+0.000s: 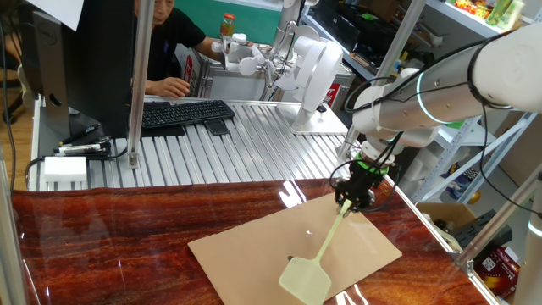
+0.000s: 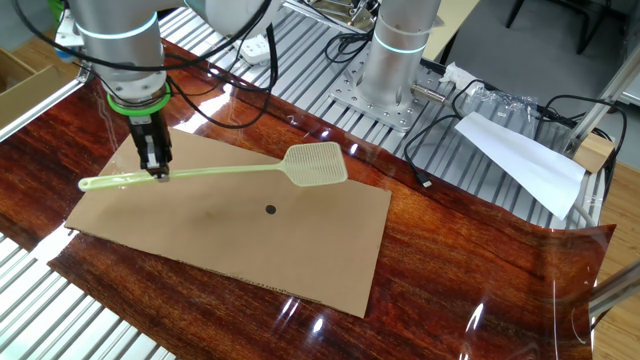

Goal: Swat with a flyswatter

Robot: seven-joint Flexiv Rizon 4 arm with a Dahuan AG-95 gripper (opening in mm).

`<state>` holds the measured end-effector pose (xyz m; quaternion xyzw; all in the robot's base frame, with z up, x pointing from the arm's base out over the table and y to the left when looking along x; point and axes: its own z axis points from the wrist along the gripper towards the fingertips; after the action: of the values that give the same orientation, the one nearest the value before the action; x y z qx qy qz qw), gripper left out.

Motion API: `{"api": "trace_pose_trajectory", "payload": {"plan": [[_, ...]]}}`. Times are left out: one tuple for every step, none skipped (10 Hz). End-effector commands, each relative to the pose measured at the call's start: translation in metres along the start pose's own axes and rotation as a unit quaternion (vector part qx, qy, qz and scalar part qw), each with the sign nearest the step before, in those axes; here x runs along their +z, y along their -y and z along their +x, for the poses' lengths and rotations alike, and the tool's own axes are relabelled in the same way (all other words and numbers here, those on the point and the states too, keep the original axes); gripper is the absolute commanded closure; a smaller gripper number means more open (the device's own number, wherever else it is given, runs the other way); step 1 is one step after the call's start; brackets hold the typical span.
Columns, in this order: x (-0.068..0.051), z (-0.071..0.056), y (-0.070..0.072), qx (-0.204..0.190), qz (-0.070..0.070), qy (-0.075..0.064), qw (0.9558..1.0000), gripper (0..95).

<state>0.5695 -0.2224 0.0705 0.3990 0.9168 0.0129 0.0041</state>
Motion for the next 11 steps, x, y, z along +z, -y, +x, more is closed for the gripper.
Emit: {"api": "trace_pose_trajectory", "payload": {"plan": [[-0.001, 0.001, -0.001, -0.029, -0.002, 0.002, 0.9996, 95.0], [-0.001, 0.002, -0.003, -0.050, -0.003, 0.002, 0.9987, 95.0], [-0.001, 0.003, -0.006, -0.063, -0.006, 0.004, 0.9980, 95.0], [-0.001, 0.004, -0.007, -0.071, -0.006, 0.004, 0.9975, 95.0], [-0.002, 0.008, -0.012, -0.084, -0.009, 0.001, 0.9964, 95.0], [-0.003, 0.013, -0.019, -0.096, -0.006, 0.000, 0.9954, 95.0], [-0.003, 0.017, -0.025, -0.106, -0.005, -0.002, 0.9944, 95.0], [-0.005, 0.025, -0.032, -0.123, -0.005, -0.002, 0.9924, 95.0], [-0.007, 0.032, -0.039, -0.136, -0.004, -0.001, 0.9907, 95.0], [-0.008, 0.038, -0.044, -0.151, -0.004, -0.001, 0.9885, 95.0], [-0.009, 0.042, -0.048, -0.165, -0.005, -0.001, 0.9862, 95.0]]}}
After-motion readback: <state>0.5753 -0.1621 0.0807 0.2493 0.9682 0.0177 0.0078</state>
